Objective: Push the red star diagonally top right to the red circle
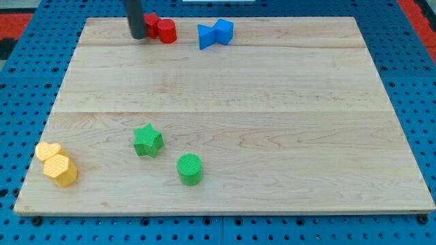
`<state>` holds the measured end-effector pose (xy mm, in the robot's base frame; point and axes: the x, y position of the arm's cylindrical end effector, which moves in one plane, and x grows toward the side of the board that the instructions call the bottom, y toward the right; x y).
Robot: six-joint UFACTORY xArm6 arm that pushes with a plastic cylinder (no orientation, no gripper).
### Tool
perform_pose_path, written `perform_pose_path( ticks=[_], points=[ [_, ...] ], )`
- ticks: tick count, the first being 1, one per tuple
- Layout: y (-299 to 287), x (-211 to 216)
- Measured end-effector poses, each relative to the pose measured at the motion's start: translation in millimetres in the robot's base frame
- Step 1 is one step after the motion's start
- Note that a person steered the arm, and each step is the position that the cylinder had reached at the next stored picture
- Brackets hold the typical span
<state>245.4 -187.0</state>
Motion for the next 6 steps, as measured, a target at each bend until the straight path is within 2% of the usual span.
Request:
perform_pose_path(
  ticks=[1, 2, 3, 4, 5, 6],
  points=[
    [-27.2, -18.2],
    [-7.3, -45.0],
    [28.9, -51.1],
    [93.3, -32.3],
    [130.3, 9.1],
    [144.4, 33.0]
  ],
)
